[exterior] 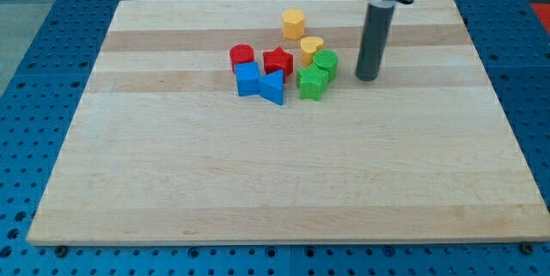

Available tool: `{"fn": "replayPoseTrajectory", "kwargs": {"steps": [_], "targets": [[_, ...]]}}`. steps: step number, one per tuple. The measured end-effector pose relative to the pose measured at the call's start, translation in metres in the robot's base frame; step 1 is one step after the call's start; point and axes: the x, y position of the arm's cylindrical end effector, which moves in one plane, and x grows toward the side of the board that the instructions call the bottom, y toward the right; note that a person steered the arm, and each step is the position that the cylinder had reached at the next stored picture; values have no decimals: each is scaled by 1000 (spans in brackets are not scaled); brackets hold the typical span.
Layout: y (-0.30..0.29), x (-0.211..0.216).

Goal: Slide the yellow hexagon closer to the red star

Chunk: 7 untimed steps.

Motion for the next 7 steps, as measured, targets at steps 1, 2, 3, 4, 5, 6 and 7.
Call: {"fn": "replayPoseTrajectory", "kwargs": {"steps": [1,2,3,4,5,6,7], "targets": [[26,-24],[28,-58],[28,-99],[23,-140],[-3,-167],[-39,-173],[-67,-171]]}}
